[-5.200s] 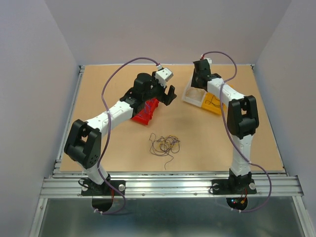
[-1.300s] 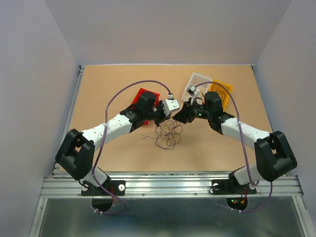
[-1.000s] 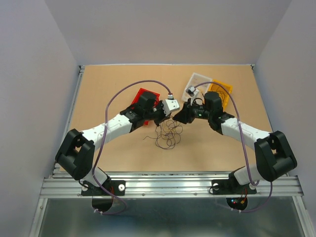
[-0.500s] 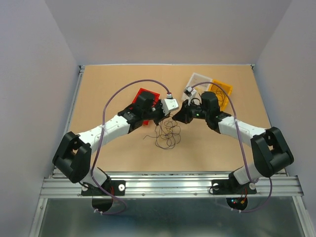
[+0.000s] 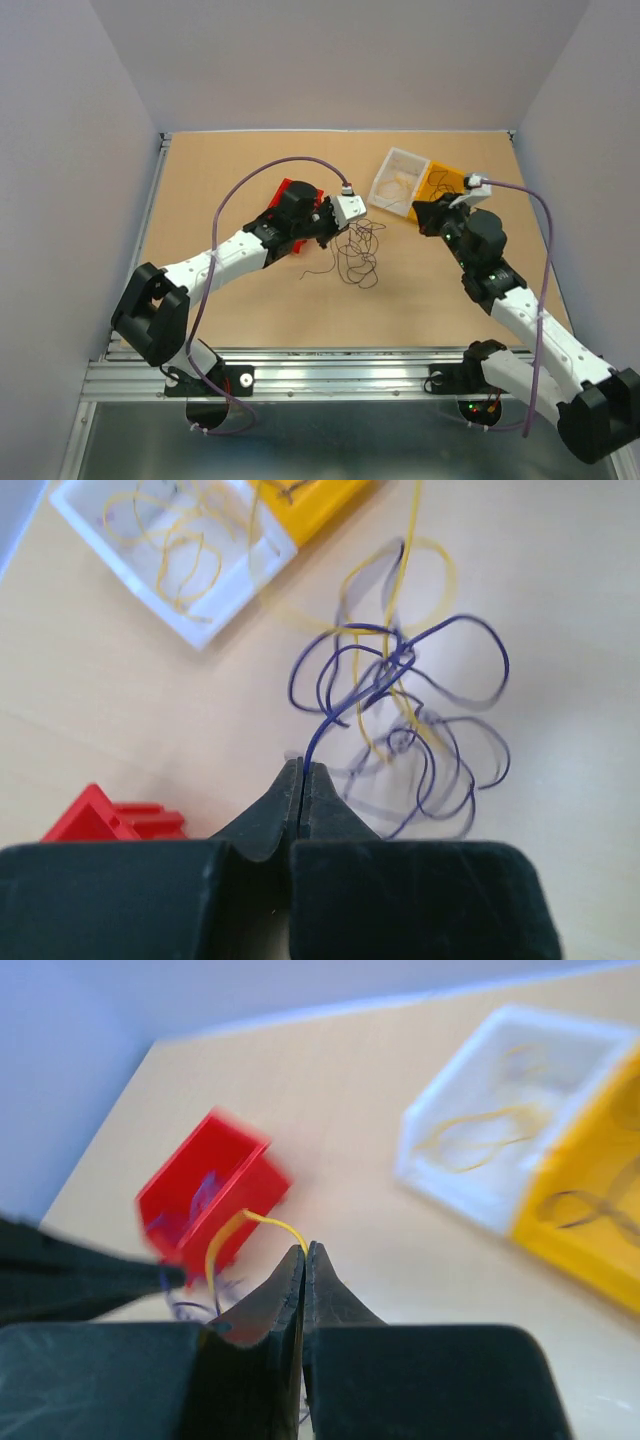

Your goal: Untangle the cables

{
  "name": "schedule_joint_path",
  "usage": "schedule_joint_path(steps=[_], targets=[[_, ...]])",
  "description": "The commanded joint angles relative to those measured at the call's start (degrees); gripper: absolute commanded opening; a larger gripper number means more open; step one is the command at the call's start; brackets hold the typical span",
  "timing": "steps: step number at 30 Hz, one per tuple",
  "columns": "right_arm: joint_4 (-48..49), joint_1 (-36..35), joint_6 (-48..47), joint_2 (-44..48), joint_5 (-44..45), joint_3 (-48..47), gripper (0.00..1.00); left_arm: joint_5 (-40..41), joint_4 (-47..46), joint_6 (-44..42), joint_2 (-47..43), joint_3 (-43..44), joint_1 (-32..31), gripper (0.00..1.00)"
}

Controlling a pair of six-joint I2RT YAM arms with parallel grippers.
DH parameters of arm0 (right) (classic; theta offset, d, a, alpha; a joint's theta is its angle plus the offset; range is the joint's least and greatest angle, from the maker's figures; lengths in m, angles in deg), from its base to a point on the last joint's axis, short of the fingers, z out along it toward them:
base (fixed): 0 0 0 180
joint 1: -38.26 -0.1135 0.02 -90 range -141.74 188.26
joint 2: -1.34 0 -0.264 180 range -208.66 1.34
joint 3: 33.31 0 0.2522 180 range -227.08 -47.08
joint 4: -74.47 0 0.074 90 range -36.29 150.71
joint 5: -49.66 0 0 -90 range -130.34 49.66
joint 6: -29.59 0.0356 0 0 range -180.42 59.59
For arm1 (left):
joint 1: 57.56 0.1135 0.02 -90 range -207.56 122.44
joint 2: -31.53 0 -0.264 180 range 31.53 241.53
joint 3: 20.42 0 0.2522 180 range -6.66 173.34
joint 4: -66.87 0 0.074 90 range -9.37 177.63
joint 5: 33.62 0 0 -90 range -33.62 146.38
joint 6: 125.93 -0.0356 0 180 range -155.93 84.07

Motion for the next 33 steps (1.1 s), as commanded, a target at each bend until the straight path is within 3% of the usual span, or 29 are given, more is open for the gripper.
schedule_joint_path(steps=[1, 8, 10, 15, 19, 24, 26, 30, 33], targets=[[-1.12, 1.8, 0.66, 7.92, 16.27, 1.99, 0.01, 3.58, 3.2, 0.68, 1.77, 0.17, 0.83, 0.0], [-3.68, 1.8, 2.23, 12.75, 22.24, 2.96, 0.0, 4.8, 2.85, 0.59, 2.04, 0.08, 0.83, 0.0], [-3.76, 1.8, 4.25, 17.75, 31.52, 5.06, 0.01, 8.05, 2.93, 1.46, 3.0, 0.78, 0.74, 0.0], [-9.8, 1.8, 6.72, 32.86, 44.36, 8.14, 0.01, 15.79, 2.41, 6.46, 5.9, 3.32, 3.8, 0.0], [-16.06, 1.8, 7.51, 44.21, 52.3, 8.76, 0.0, 10.27, 1.97, 11.57, 6.17, 4.82, 10.57, 0.0], [-17.47, 1.8, 8.22, 55.81, 56.61, 11.05, 0.01, 7.89, 1.88, 12.98, 6.52, 5.26, 12.78, 0.0], [-17.48, 1.8, 6.99, 55.4, 55.05, 10.7, 0.01, 5.0, 2.84, 12.37, 7.48, 5.7, 12.69, 0.0], [-17.3, 1.8, 6.37, 45.57, 44.87, 7.02, 0.0, -1.51, 5.65, 9.65, 9.07, 7.02, 11.73, 0.0], [-16.69, 1.8, 5.58, 34.41, 41.59, 2.88, 0.01, 2.75, 6.1, 8.5, 8.98, 6.85, 9.44, 0.0]])
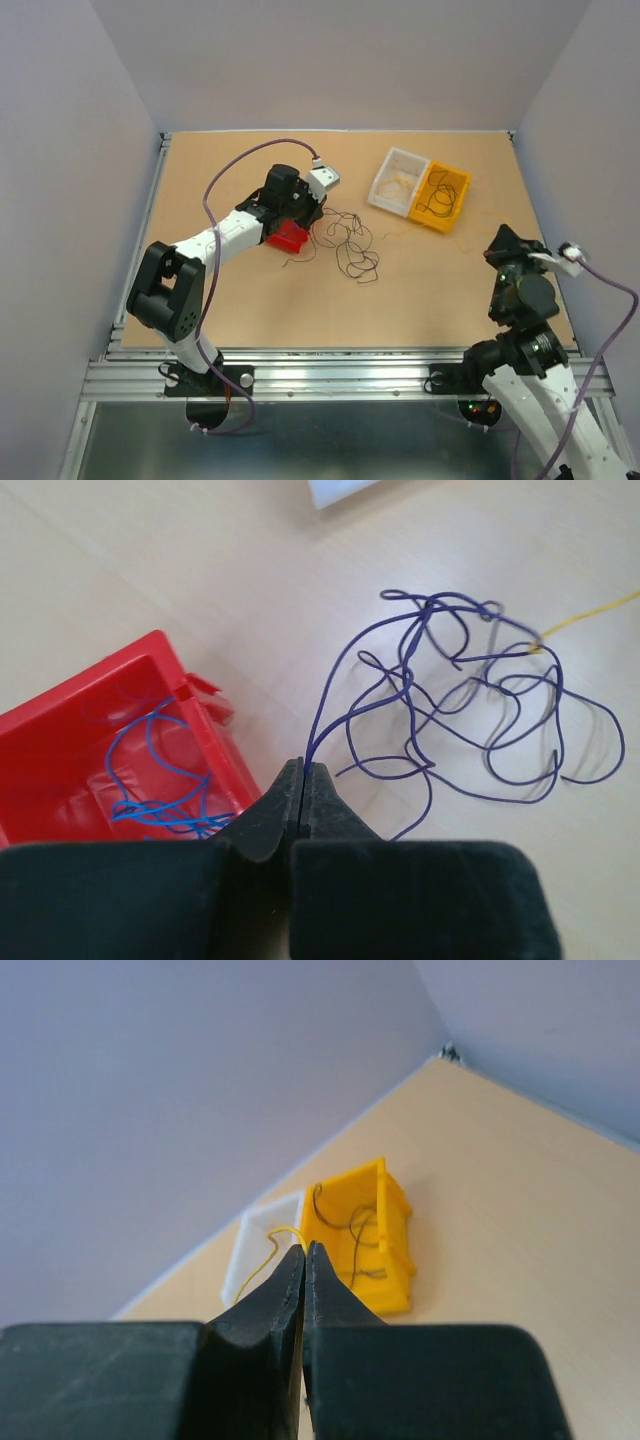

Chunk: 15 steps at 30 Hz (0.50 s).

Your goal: Untangle the cables

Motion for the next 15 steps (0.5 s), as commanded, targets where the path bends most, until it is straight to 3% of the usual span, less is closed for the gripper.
schedule_joint_path(steps=[1, 4, 11, 15], targets=[[0.36, -0.06, -1.59, -11.57, -5.84, -6.43, 0.01, 0.58, 1.11, -1.92, -0.11, 1.84, -2.67, 0.0], [5.63, -0.06, -3.78, -16.42, -11.27, -6.53, 0.01, -1.86, 2.08, -2.63, 0.5, 2.37, -3.02, 0.0], [5.13, -0.06, -8.79, -32.75, -40.94, -11.88, 0.01, -0.3, 2.0, -3.51, -0.81, 1.49, -4.87, 0.0], [-1.28, -0.06, -11.26, -42.16, -45.22, -15.4, 0.01, 2.25, 0.68, -2.89, -1.87, 0.7, -4.87, 0.0]])
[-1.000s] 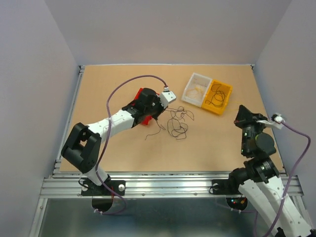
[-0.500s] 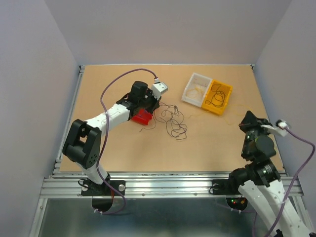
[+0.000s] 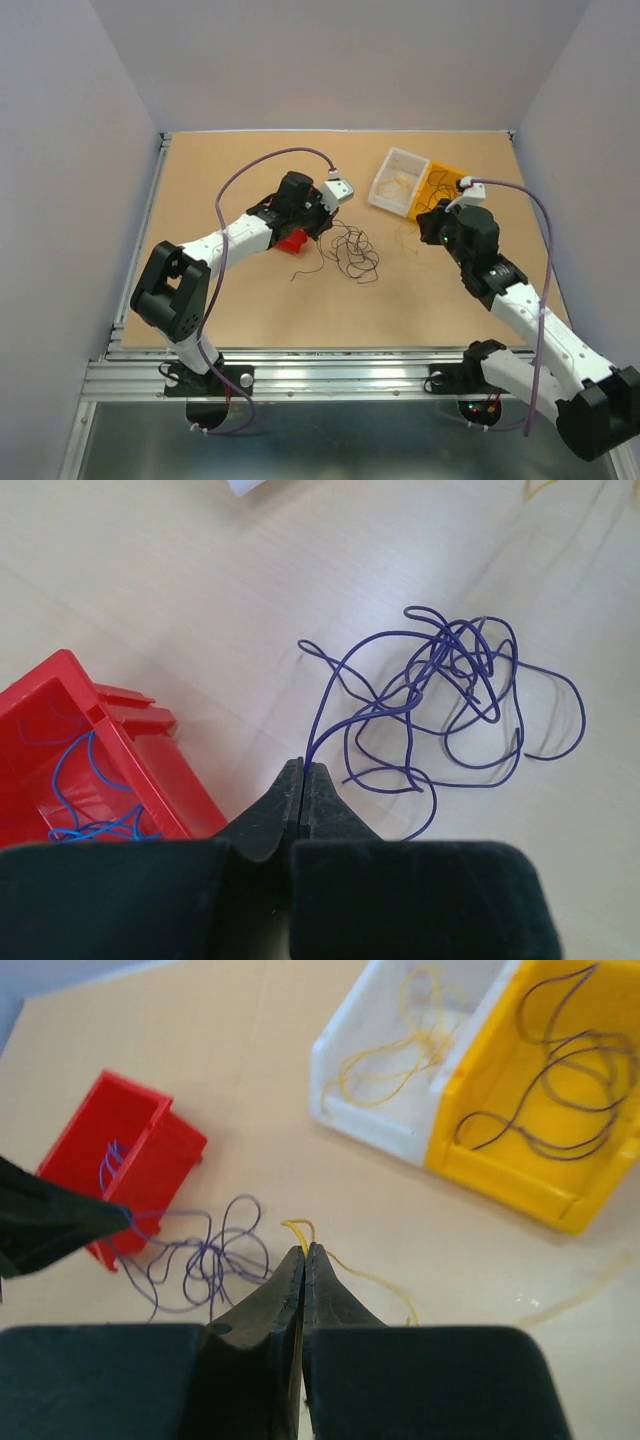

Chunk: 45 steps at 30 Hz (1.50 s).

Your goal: Untangle the cables

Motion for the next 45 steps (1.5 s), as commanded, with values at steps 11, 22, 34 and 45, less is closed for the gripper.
schedule_joint_path(steps=[11, 22, 34, 45], targets=[[0.51, -0.02, -3.02, -7.9, -2.12, -14.0, 0.01, 1.39, 0.49, -1.61, 0.62, 2.61, -1.18, 0.06], [4.2, -0.1, -5.47, -19.04, 3.95, -31.57, 0.01, 0.17, 0.49, -1.87, 0.88, 2.52, -1.27, 0.06], [8.5, 0.25, -5.56, -32.77, 4.22, -42.57, 0.0, -0.54, 0.49, -2.4, 0.71, 2.52, -1.53, 0.06], [13.16, 7.36, -0.92, -36.99, -0.78, -35.9, 0.0, -0.45, 0.49, -2.66, 0.53, 2.26, -1.88, 0.06]])
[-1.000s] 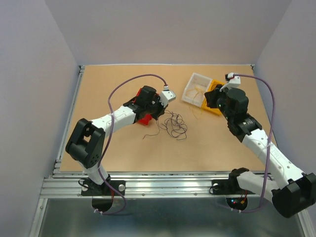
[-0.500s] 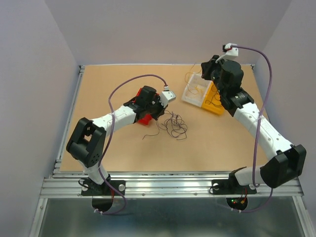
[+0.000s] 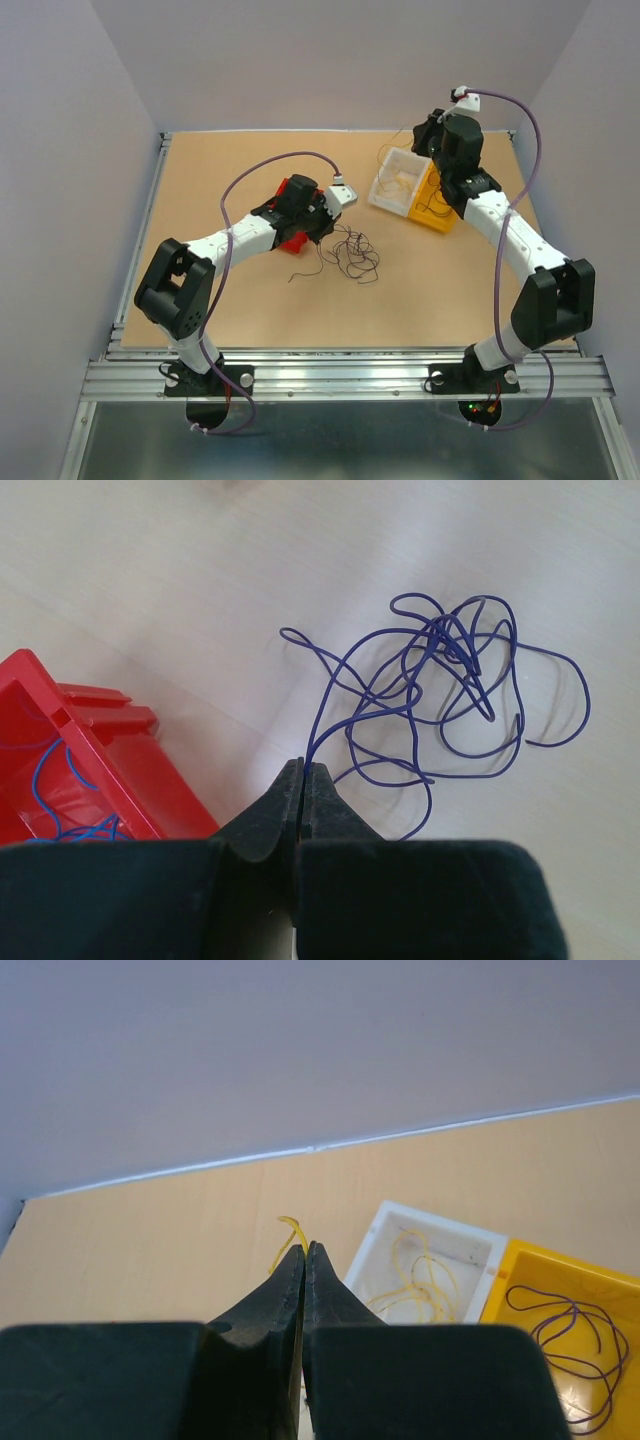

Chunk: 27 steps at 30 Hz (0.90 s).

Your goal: Untangle the cables

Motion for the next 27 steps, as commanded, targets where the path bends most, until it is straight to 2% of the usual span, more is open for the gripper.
schedule_joint_path(steps=[1, 8, 15, 22, 27], targets=[[6.32, 3.3, 3.2, 0.93, -2.8, 3.38, 0.01, -0.95, -0.6, -0.72, -0.76, 2.13, -0.46, 0.06], [7.91, 8.58, 4.79, -2.74, -6.84, 9.1, 0.01, -0.78, -0.6, -0.81, -0.49, 2.21, -0.64, 0.06], [-0.08, 8.05, 2.5, -8.64, -6.06, 4.36, 0.0, -0.51, 0.54, -0.89, -0.67, 2.21, -0.9, 0.06], [-7.72, 3.31, 1.45, -15.76, 5.87, -4.16, 0.0, -0.25, 0.72, -0.98, -0.67, 2.21, -1.16, 0.06], [-15.71, 1.46, 0.48, -23.21, 10.99, -12.94, 0.01, 0.01, 0.72, -0.98, -0.5, 2.21, -1.34, 0.06]])
